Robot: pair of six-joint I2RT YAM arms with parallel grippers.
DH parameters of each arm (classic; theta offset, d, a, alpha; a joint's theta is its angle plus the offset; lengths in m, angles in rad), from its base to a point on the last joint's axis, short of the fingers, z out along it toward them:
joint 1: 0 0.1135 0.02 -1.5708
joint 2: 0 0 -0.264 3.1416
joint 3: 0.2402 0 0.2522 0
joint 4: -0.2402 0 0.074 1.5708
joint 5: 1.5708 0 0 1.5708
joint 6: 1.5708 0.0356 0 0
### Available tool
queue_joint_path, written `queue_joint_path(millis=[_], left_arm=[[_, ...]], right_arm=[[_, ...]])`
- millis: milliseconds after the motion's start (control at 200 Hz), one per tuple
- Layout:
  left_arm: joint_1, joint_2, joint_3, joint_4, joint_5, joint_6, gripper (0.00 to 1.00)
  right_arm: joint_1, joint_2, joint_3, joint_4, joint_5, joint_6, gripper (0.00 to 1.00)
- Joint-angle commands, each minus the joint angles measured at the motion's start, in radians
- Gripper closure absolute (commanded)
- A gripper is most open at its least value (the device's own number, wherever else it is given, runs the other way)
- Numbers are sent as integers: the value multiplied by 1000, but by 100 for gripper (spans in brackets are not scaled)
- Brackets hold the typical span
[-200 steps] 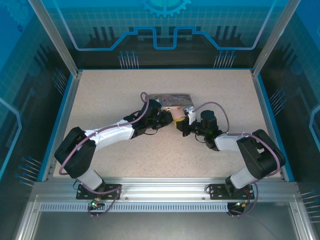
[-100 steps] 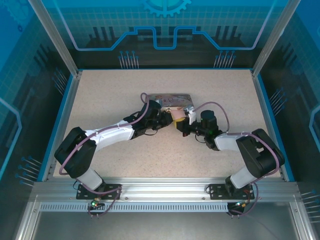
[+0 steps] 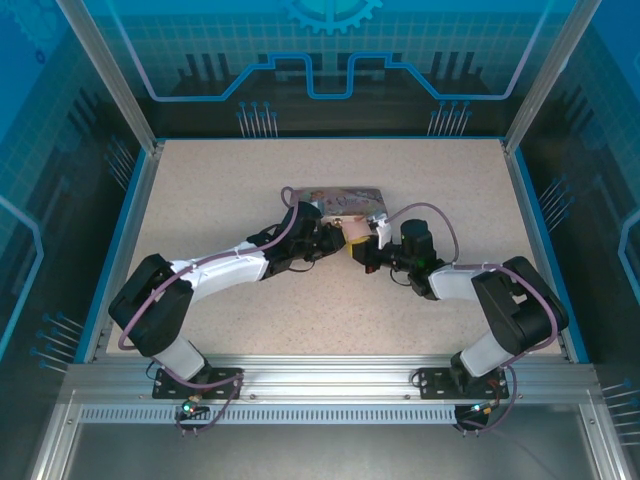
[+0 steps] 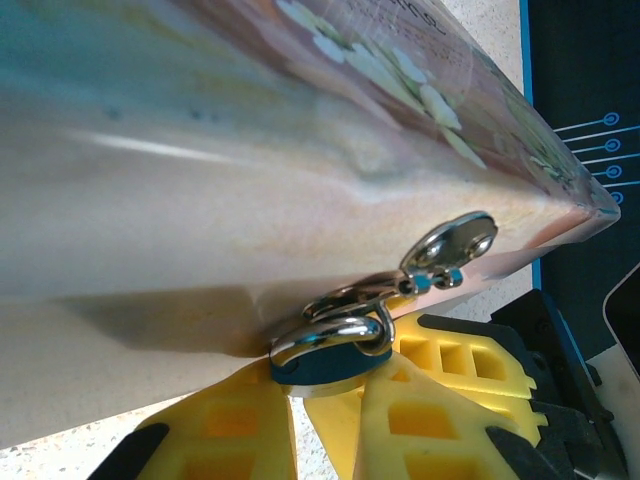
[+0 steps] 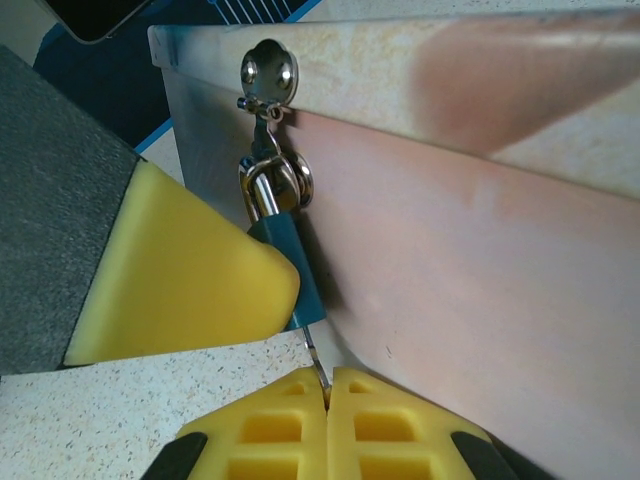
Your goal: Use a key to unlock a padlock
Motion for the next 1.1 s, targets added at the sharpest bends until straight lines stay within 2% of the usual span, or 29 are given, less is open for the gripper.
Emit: queue_joint_path(millis=[0, 250, 525, 925, 1096], left_arm=[[-27, -6, -1, 26, 65, 5, 100], [-28, 4, -3, 24, 70, 5, 100], [-28, 13, -8, 35, 72, 7, 100], [-28, 23, -10, 59, 75, 3, 100], [-27, 27, 2, 59, 67, 10, 90]], right_arm=[[33, 1, 53, 56, -53, -24, 99], [35, -18, 59, 98, -50, 12, 100], [39, -78, 46, 63, -79, 52, 100], [82, -65, 42, 13, -3, 37, 100], [82, -67, 27, 4, 14, 36, 100]])
